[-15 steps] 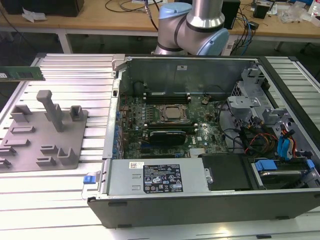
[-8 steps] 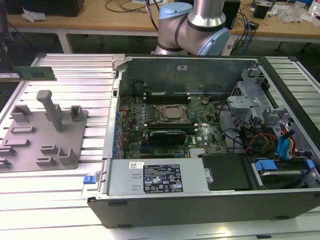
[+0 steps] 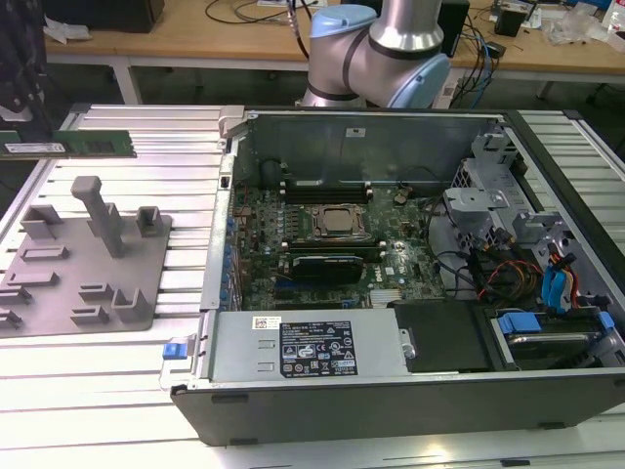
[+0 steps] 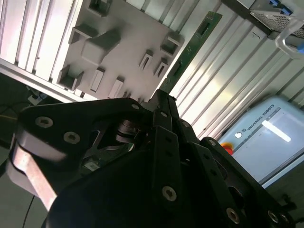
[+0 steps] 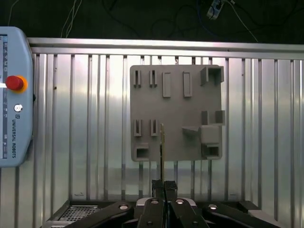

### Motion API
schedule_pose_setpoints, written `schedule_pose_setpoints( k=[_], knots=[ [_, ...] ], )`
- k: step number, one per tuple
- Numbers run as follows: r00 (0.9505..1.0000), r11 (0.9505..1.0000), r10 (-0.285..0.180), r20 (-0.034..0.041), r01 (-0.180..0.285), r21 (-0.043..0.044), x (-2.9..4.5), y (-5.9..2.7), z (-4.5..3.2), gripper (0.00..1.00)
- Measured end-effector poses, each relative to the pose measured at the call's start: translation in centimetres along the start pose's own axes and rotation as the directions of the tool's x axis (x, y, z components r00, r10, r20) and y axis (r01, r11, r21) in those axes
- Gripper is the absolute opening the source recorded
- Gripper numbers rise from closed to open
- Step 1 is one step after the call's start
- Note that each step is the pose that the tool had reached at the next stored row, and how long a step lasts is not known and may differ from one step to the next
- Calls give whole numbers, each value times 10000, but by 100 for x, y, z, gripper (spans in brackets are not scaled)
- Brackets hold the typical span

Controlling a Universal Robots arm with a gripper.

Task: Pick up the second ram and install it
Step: 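Pick up the second ram and move it above second insertion slot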

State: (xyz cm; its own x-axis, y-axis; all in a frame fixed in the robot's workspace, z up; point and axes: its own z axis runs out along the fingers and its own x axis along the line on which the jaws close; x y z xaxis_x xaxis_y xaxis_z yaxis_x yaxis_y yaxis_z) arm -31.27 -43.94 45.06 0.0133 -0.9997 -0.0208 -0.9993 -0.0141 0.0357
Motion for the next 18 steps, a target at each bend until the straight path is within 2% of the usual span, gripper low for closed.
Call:
schedule_pose_setpoints(
  k=[3, 9, 18],
  knots=[
    [10000, 10000, 1, 0, -1, 0, 1, -87, -3, 9],
    [10000, 10000, 1, 0, -1, -3, 5, -391, -14, 9],
    [10000, 10000, 1, -1, -1, -6, 8, -616, -22, 9]
  ],
)
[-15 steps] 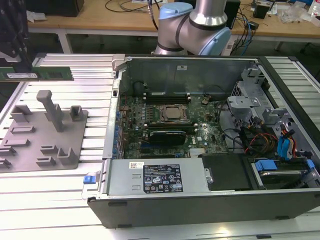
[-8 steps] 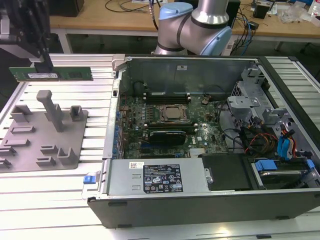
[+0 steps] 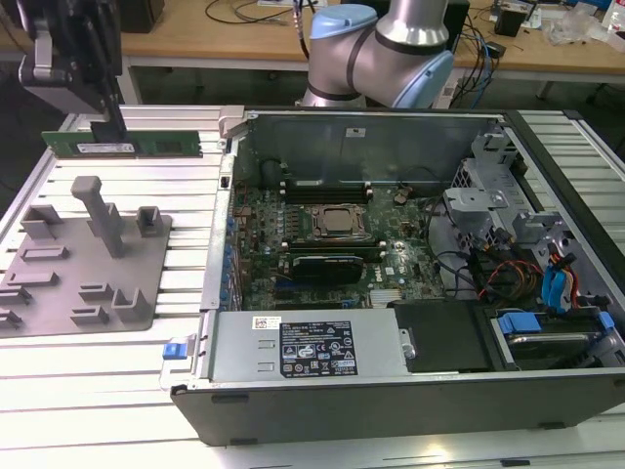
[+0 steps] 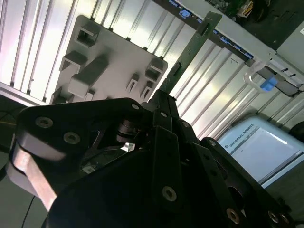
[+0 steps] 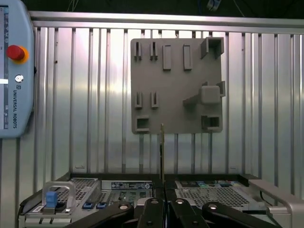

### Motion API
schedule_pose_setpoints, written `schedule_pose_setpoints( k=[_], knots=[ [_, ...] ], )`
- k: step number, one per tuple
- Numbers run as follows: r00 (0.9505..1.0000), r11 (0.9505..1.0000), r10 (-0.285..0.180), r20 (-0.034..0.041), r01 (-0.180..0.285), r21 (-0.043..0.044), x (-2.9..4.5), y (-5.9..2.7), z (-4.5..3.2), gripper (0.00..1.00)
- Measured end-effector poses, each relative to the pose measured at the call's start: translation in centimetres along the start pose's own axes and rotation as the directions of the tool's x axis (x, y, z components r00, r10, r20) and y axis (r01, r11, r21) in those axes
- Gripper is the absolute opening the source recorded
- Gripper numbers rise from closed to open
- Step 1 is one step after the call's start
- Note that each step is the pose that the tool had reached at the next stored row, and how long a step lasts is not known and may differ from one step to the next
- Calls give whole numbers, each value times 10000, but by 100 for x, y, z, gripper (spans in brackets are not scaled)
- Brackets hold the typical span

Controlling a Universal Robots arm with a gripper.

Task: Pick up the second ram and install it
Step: 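Pick up the second ram and move it above second insertion slot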

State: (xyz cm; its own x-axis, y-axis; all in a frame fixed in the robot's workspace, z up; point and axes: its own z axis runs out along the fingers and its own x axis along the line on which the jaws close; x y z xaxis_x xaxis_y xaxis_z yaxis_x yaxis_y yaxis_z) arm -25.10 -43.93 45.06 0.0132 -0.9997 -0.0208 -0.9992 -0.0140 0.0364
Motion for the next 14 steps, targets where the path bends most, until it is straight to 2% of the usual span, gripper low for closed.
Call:
schedule_pose_setpoints(
  k=[2, 4, 5, 8, 14],
  knots=[
    [10000, 10000, -1, 0, 1, 0, 1, -87, -3, 9],
    [10000, 10000, 0, 1, 0, 1, 2, -125, -3, 9],
    [10000, 10000, 0, 0, 0, 0, 2, -185, -6, 9],
    [10000, 10000, -1, 0, 1, -1, 4, -293, -10, 9],
    [10000, 10000, -1, 1, 1, -1, 6, -423, -14, 9]
  ],
)
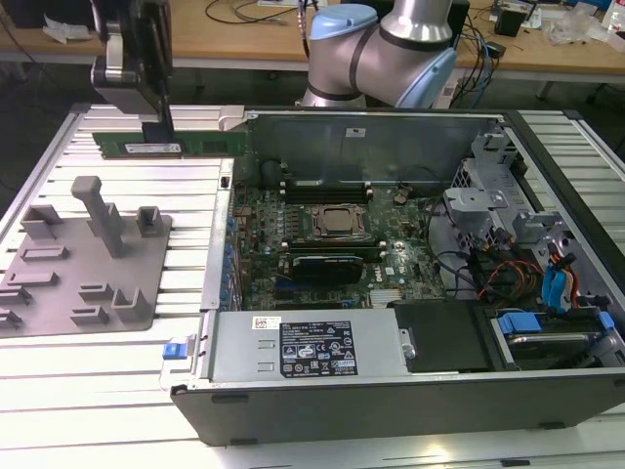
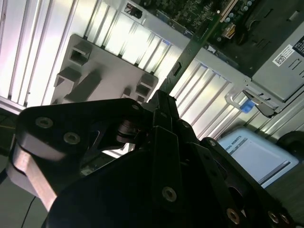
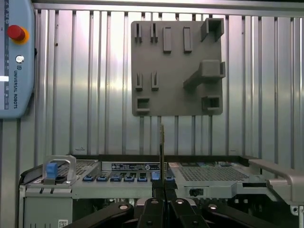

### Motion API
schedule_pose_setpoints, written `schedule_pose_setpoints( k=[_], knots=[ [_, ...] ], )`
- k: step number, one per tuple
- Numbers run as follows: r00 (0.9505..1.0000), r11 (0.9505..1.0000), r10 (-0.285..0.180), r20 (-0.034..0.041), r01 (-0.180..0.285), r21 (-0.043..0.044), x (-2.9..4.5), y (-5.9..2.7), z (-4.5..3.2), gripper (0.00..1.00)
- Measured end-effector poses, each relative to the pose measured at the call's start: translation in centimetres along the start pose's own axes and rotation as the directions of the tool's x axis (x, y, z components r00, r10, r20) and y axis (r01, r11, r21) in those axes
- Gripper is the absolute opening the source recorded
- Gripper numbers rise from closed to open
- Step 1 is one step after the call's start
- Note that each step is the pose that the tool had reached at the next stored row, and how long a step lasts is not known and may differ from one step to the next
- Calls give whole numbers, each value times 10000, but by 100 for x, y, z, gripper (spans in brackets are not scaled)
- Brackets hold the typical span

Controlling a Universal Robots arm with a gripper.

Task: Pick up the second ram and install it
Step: 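Pick up the second ram and move it above second insertion slot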

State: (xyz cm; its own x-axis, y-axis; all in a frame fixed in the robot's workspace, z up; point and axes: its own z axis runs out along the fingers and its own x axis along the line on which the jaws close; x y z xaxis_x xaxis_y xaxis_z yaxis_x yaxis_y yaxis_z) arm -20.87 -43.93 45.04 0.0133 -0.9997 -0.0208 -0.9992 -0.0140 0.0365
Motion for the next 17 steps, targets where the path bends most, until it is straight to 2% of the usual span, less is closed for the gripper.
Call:
schedule_pose_setpoints(
  k=[8, 11, 17],
  knots=[
    [10000, 10000, 0, 0, 0, -1, 3, -216, -5, 9],
    [10000, 10000, 1, 0, -1, -2, 5, -351, -6, 9],
    [10000, 10000, 1, 0, -1, -2, 6, -472, -8, 9]
  ],
)
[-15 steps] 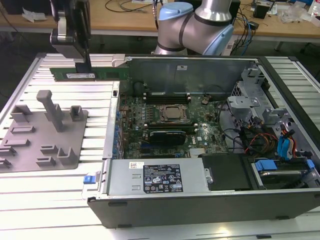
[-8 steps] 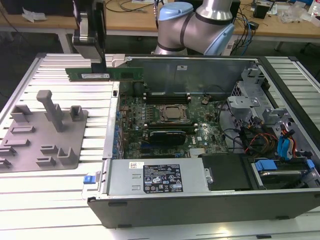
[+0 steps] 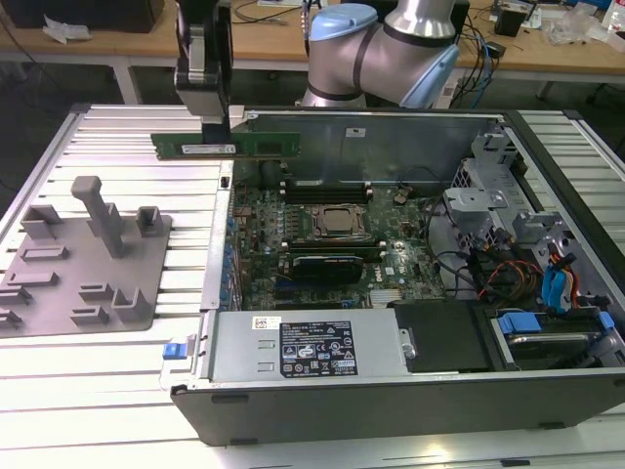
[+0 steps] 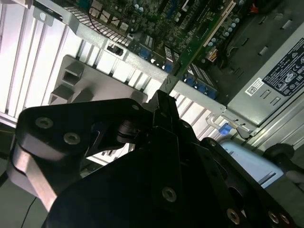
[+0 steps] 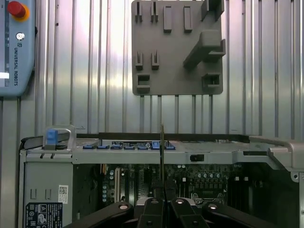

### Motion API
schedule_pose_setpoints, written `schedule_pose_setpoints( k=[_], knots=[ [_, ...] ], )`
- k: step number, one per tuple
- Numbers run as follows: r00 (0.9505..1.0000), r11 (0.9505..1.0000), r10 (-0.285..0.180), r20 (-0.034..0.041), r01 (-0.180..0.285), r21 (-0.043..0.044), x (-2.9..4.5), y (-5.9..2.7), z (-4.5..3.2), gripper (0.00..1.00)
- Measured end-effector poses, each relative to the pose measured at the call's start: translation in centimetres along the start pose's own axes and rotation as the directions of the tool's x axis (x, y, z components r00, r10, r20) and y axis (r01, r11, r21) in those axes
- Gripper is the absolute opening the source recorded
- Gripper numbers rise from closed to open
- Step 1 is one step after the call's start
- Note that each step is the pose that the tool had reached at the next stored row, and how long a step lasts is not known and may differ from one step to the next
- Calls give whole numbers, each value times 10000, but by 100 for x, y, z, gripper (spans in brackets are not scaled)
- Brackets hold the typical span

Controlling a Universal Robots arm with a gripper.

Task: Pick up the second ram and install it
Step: 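Pick up the second ram and move it above second insertion slot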

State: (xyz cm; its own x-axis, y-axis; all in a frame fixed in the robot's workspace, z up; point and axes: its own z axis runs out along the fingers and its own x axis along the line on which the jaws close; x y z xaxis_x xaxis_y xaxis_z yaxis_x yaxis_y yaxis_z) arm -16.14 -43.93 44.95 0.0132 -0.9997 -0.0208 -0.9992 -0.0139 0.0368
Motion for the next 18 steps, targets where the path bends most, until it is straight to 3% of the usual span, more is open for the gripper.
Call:
schedule_pose_setpoints(
  k=[2, 8, 13, 18],
  knots=[
    [10000, 10000, -1, -1, 1, 0, 1, -66, -1, 9],
    [10000, 10000, -1, 0, 1, 0, 2, -155, -1, 9],
    [10000, 10000, 0, 1, 0, 1, 5, -336, -1, 9],
    [10000, 10000, 2, 1, -2, -55, -1, -536, 108, 9]
  ],
)
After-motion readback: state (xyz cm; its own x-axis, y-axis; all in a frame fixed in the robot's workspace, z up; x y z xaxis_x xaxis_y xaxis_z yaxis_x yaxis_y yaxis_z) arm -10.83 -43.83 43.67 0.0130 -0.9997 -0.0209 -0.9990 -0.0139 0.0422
